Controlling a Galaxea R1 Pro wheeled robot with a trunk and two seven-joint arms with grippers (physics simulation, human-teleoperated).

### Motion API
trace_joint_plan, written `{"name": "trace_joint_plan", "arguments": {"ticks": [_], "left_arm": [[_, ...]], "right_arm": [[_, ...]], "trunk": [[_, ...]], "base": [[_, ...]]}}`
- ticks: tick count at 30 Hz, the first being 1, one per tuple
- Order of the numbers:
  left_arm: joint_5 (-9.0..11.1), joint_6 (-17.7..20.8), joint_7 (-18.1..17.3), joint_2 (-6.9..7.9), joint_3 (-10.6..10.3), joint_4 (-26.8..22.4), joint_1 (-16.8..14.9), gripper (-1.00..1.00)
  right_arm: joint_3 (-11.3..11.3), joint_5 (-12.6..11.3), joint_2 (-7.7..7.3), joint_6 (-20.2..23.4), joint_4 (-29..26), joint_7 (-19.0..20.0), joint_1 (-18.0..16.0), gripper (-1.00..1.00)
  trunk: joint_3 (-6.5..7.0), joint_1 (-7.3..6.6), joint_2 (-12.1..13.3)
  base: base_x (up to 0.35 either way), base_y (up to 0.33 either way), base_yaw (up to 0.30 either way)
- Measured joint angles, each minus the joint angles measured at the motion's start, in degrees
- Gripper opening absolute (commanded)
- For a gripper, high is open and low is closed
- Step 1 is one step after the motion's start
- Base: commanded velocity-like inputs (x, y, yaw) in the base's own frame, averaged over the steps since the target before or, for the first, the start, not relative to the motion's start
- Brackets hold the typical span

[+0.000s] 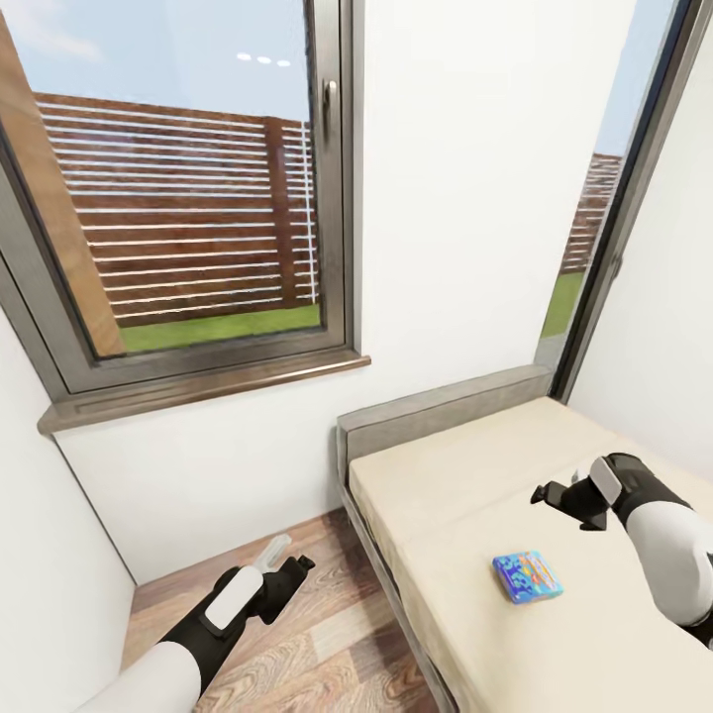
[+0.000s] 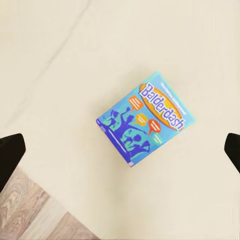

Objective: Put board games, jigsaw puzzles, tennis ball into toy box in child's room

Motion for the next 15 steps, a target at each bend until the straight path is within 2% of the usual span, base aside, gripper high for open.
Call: {"name": "trace_joint_plan", "arguments": {"ticks": [7,15], "left_arm": [[-0.01,0.03,-0.01,0.18,0.01,0.00,0.00,1.00],[0.04,0.04,-0.01,0.33,0.02,0.00,0.00,1.00]], "right_arm": [[-1.14,-1.95,0.09,-2.10,2.20,-2.27,-0.98,1.00],[-1.41,-2.48,0.14,-2.48,2.52,-2.52,-0.96,1.00]], "trunk": [[-1.26,1.54,-2.81],[-2.69,3.30,-6.02]], "base": [[0.000,0.000,0.000],[0.000,0.000,0.000]]}}
